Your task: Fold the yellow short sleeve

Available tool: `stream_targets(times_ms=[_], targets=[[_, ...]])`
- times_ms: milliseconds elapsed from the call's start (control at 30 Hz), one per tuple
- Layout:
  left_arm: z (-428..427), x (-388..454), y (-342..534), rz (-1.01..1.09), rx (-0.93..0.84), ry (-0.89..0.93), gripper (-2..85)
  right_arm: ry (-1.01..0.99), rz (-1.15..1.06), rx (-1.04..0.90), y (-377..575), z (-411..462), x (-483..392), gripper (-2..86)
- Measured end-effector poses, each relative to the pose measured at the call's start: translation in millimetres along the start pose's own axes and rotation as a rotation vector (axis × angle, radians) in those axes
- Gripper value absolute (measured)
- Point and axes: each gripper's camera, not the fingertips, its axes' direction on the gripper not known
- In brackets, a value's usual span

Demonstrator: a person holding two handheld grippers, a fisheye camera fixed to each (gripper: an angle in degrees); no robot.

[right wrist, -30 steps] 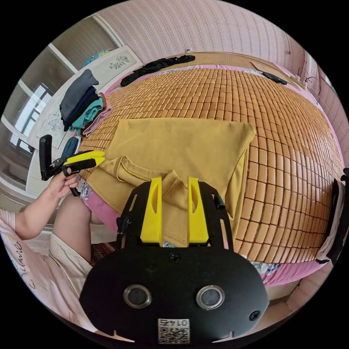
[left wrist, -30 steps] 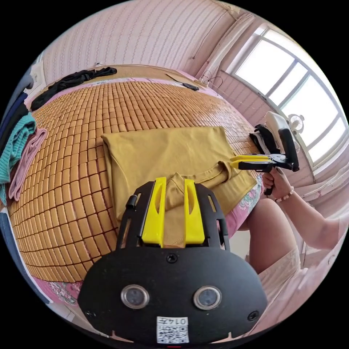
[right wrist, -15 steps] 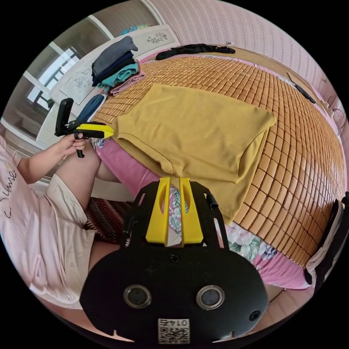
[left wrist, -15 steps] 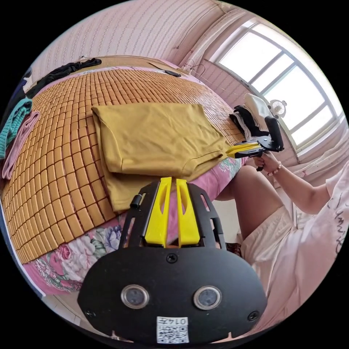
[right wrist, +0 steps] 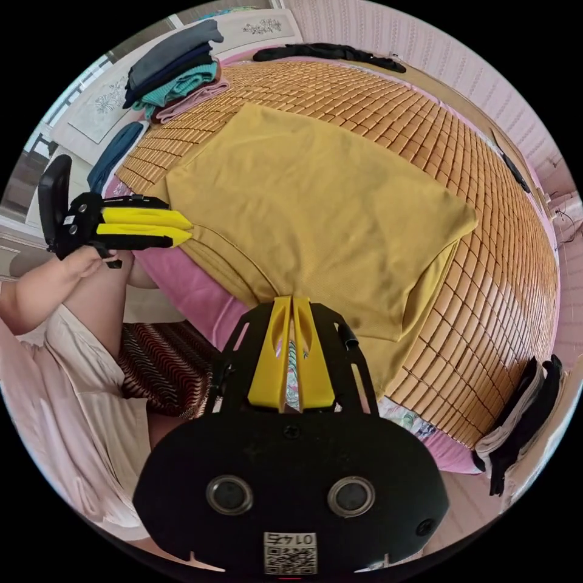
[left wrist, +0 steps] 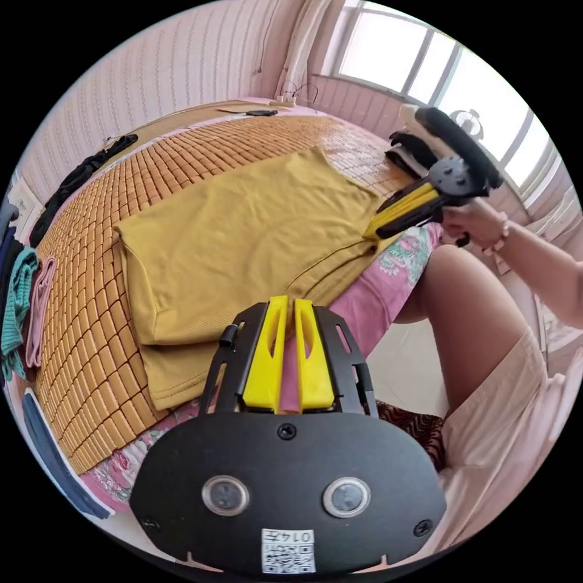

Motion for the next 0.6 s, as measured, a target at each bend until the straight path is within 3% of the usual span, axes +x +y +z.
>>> stream_targets(times_ms=[33, 100, 267, 433, 500, 600], targets=[[0, 2, 9, 0.020, 0.068, 0.005, 0.3, -0.005, -0.042, -0.062, -10, -1, 0, -0.7], [3, -2, 16, 0.009, 0.041, 0.030, -0.3, -0.017, -0.116, -0.110, -24, -9, 1, -0.8], [-13, 10, 22, 0.027, 0.226, 0.088, 0.8, 0.047, -0.163, -0.030, -91, -34, 12, -0.9], [38, 22, 9, 0.027, 0.182, 0.092, 2.8, 0.099, -0.039, -0.063, -172, 9, 35, -0.7], [63, 23, 15, 0.021, 0.132, 0.093, 1.4, 0.116, -0.072, -0.084, -178, 15, 36, -0.6], [78, 22, 38, 0.020, 0.226, 0.122, -0.5, 0.107, -0.157, -0.225, -189, 12, 39, -0.7]])
